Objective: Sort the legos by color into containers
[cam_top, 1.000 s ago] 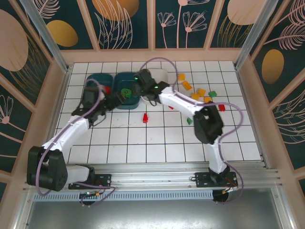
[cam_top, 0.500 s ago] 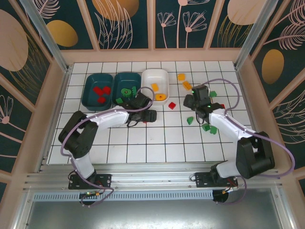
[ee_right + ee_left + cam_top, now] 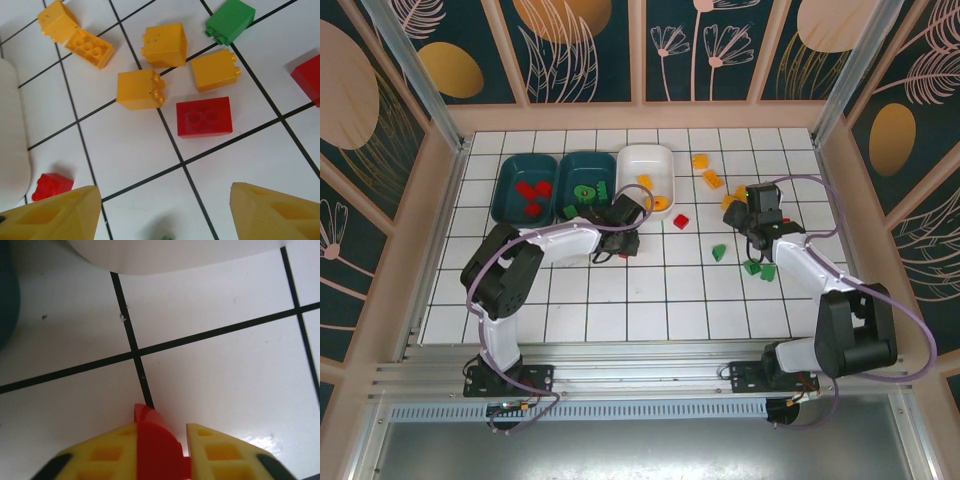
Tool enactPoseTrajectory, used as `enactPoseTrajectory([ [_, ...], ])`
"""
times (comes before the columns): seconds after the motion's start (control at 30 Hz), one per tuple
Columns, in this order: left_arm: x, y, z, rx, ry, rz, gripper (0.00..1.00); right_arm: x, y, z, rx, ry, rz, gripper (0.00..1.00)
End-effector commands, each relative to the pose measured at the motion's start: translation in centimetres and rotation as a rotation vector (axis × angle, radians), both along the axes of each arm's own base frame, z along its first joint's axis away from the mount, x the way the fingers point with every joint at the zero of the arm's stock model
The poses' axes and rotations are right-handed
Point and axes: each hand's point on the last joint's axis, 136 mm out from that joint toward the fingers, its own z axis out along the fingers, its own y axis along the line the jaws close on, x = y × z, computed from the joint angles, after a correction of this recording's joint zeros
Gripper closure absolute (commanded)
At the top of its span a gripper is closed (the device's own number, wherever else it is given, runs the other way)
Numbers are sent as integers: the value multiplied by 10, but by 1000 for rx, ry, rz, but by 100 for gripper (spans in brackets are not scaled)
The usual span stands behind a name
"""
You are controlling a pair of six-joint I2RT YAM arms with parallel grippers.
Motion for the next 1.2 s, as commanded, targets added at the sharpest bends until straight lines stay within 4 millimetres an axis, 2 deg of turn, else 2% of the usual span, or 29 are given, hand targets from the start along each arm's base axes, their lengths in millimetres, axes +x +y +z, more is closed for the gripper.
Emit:
enactPoseTrajectory([
  [0.0, -12, 7, -2, 3, 16, -9, 91, 18, -2, 9, 34, -57, -39, 31],
  [0.1, -12, 8, 20, -24, -18, 6, 95, 22, 4, 11, 73, -75, -28, 32],
  [0.2, -4, 8, 65, -74, -109, 27, 96, 24, 5, 14, 73, -86, -19, 32],
  [0.23, 0, 9, 87, -92, -156, 37, 96, 26, 5, 14, 67, -85, -19, 32],
  [0.3, 9, 13, 113, -84, -209, 52, 97, 27, 5, 14, 60, -81, -15, 32],
  [0.4, 32, 42, 136, -73, -263, 149, 99, 31, 8, 14, 70, -80, -4, 32],
  [0.47, 53, 73, 137, -155, -262, 252, 100, 34, 11, 14, 77, -78, 6, 32],
  [0.57, 80, 134, 137, -256, -277, 441, 100, 39, 13, 13, 70, -72, 28, 32],
  [0.67, 97, 194, 131, -305, -285, 615, 100, 49, 18, 7, 42, -40, 72, 31],
  [0.73, 103, 224, 124, -334, -285, 708, 100, 57, 21, -7, 19, 25, 98, 31],
  [0.87, 113, 255, 110, -351, -272, 791, 100, 68, 9, -35, -59, 109, 49, 26],
  [1.0, 117, 268, 93, -373, -232, 814, 96, 82, -1, -44, -136, 136, 23, 25],
  [1.07, 117, 272, 87, -375, -225, 824, 86, 92, 0, -46, -137, 134, 34, 23],
  [1.13, 117, 273, 85, -382, -220, 821, 67, 98, 1, -52, -132, 157, 36, 23],
  [1.17, 118, 271, 85, -387, -219, 814, 61, 101, 3, -55, -131, 165, 46, 23],
])
